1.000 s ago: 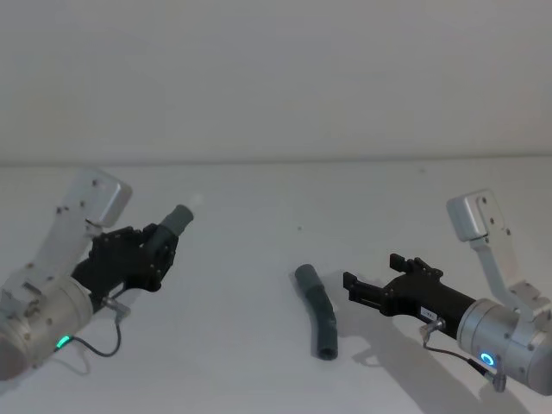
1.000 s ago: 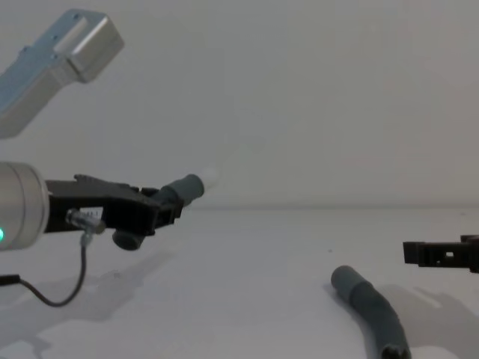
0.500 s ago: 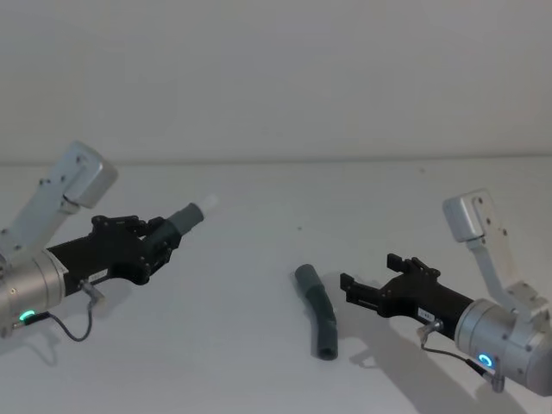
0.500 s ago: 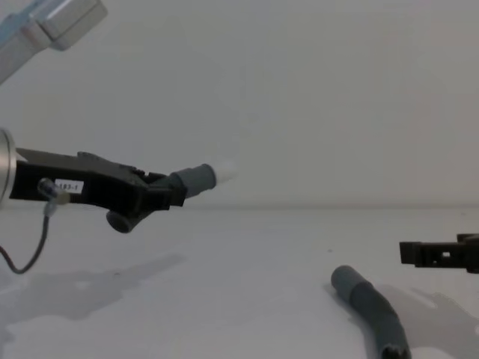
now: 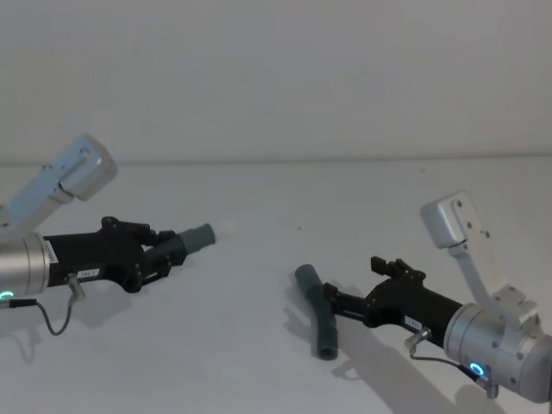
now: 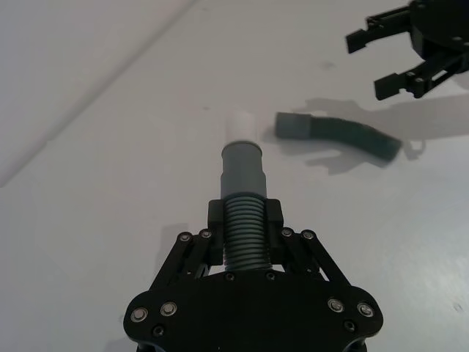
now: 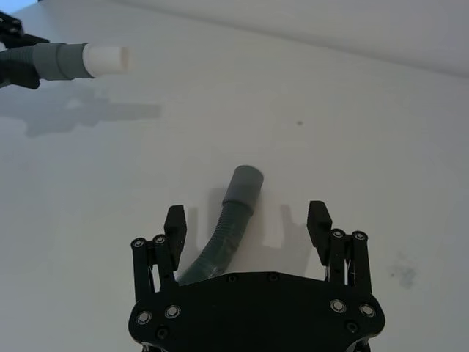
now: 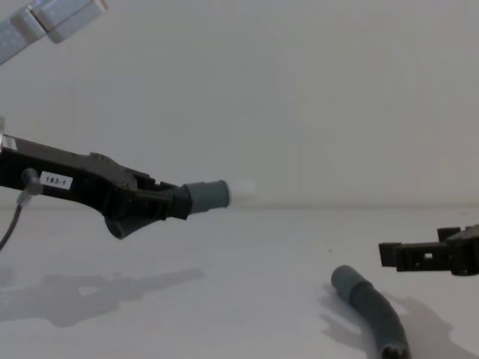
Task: Use both hands to pick up one end of the pipe from the table, align the ends, and insert them.
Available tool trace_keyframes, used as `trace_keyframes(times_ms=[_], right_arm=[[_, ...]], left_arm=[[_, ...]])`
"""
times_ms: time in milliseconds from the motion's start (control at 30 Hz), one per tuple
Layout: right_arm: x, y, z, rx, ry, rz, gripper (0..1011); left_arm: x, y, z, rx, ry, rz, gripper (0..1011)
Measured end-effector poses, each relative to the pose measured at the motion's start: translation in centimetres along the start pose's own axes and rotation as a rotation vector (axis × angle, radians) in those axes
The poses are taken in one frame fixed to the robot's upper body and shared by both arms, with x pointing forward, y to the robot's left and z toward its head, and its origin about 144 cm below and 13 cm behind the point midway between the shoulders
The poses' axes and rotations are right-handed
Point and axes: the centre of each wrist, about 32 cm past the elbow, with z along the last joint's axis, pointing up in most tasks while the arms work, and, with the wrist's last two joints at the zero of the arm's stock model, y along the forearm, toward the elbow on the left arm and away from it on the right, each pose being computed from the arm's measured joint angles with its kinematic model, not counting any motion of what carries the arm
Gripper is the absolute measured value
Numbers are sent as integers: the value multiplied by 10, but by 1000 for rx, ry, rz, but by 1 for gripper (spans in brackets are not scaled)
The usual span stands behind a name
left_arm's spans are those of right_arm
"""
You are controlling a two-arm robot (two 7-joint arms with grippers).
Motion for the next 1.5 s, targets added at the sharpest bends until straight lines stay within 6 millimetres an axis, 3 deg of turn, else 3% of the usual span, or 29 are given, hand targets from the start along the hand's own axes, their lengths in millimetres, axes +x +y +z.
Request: trace_keyframes(times_ms=[233,600,1500], right_arm=[[-9,-2,2,-33,-9,11,1004],[-21,2,1,-75,-15,11,1004],[-32,29,-5,-108,-1,-20,1004]], left_arm=[[18,0,3,28,-23,-102,292],[29,1,3,42,-36,-169,292],[27,-3,1,16,-36,-206,292]])
